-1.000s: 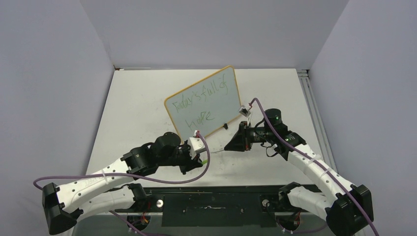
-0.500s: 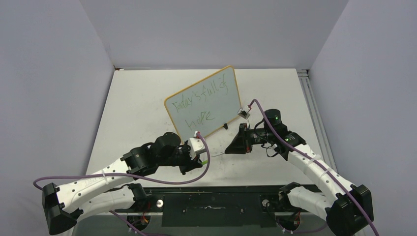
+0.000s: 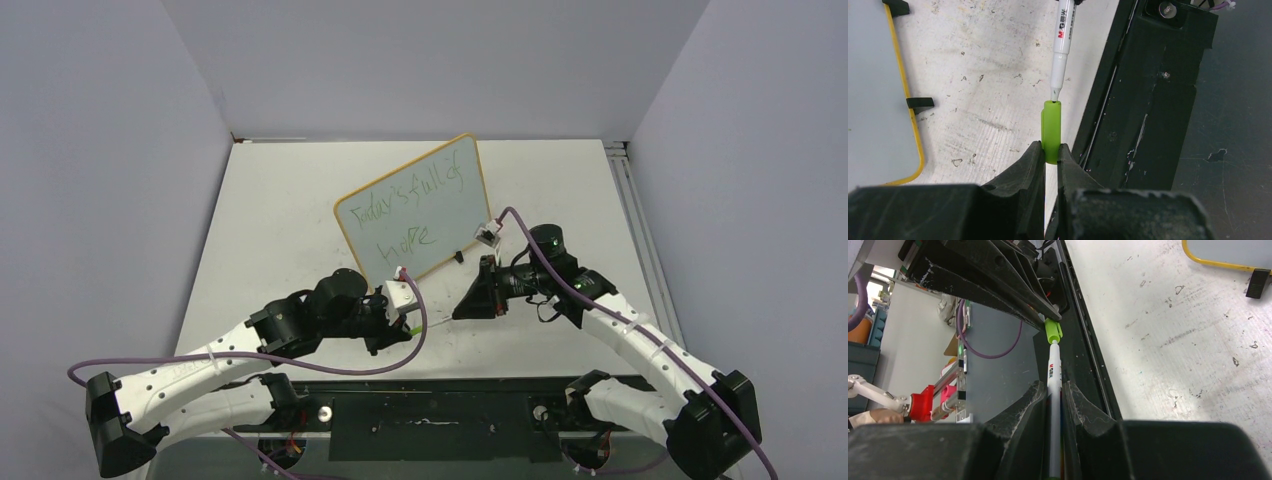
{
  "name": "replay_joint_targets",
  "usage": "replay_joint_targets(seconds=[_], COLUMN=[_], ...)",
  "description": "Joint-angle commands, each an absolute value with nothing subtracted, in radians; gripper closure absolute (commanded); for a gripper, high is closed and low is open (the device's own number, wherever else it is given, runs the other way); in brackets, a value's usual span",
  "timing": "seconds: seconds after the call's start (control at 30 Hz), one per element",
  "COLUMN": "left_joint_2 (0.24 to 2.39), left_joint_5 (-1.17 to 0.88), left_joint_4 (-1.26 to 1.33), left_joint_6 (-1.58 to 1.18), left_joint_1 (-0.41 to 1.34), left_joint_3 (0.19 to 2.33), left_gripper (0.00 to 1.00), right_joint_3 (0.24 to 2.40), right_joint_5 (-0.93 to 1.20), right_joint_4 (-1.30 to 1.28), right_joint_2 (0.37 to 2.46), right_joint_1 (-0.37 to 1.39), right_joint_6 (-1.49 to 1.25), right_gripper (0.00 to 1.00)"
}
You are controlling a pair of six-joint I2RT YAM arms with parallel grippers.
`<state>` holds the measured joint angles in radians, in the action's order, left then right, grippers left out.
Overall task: Write a sentence on the whiteboard
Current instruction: Close the whiteboard marker at the center of the board.
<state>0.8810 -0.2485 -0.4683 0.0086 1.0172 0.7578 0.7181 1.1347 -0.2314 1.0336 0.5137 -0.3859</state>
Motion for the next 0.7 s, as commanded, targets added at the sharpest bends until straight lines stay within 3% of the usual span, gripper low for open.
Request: replay_joint_targets(seconds=[0.0,0.67], left_joint_2=[0.88,0.852], left_joint_5=[-0.276,-0.321], left_joint_4=[-0.442,-0.393], left_joint_6=[0.011,-0.019], left_joint_1=[1.012,1.012], left_joint_3=[0.765,0.756], left_gripper=[1.0,1.0], right_joint_3=[0.75,0.72], right_joint_5=[1.156,1.161], right_joint_4=[-0.159,-0.059], right_joint_2=[1.046,1.085], right_joint_1=[0.531,0.62], right_joint_6=[-0.381,-0.428], right_gripper=[0.9,0.9])
